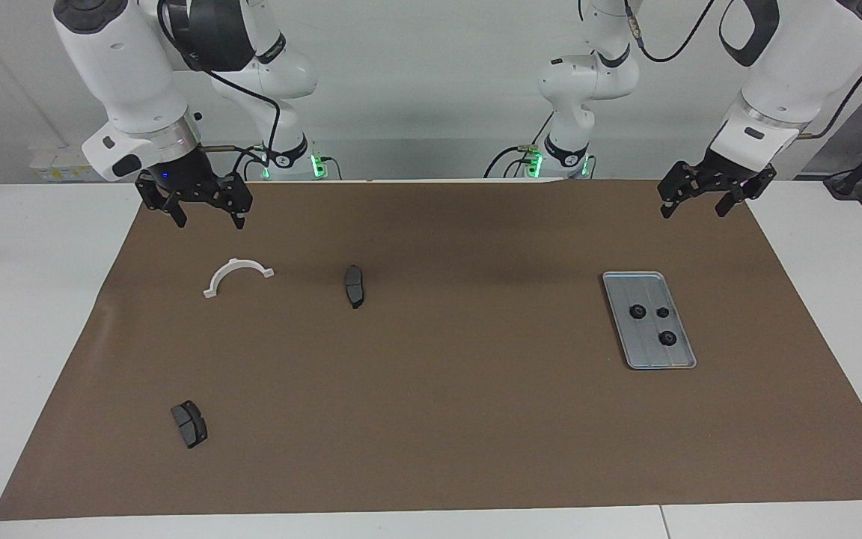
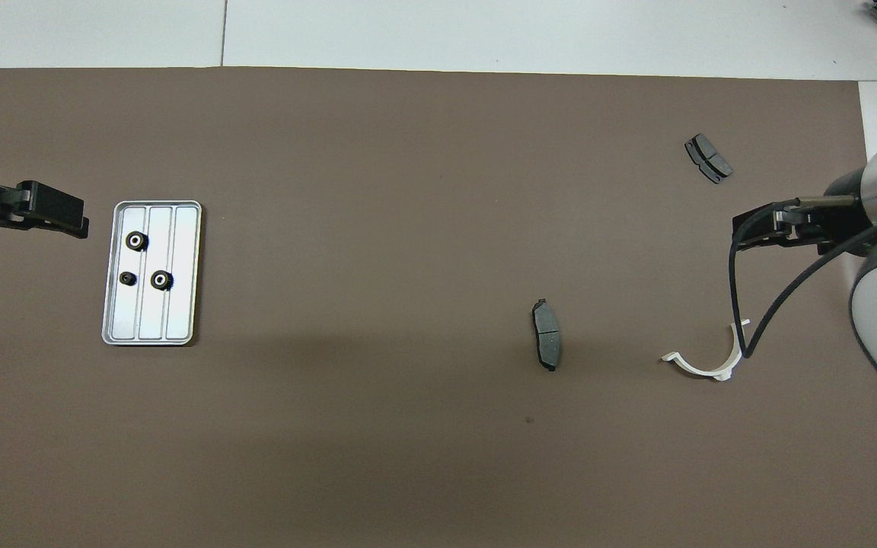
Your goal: Place bearing gear from tray to pile
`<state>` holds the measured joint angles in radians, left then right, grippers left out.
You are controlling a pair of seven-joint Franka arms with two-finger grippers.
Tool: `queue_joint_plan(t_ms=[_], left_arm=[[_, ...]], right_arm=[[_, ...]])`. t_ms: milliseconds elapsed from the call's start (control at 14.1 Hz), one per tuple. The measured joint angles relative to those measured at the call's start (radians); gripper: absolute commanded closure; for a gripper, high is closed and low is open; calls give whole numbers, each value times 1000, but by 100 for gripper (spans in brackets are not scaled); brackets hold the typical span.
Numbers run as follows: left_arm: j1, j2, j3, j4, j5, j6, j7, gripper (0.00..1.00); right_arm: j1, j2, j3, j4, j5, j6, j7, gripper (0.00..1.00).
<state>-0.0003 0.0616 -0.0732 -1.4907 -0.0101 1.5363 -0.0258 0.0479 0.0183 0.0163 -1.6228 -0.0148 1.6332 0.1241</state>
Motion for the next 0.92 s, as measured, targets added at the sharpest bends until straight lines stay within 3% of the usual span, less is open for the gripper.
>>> queue_joint_plan(t_ms=[637, 921], left_arm=[[4, 0, 1, -4, 0, 2, 0, 0], [11, -3, 6, -34, 0, 61, 0, 0]], right_arm=[[0, 0, 0, 0, 0, 0, 0, 0], [0, 0, 0, 0, 0, 0, 0, 0]])
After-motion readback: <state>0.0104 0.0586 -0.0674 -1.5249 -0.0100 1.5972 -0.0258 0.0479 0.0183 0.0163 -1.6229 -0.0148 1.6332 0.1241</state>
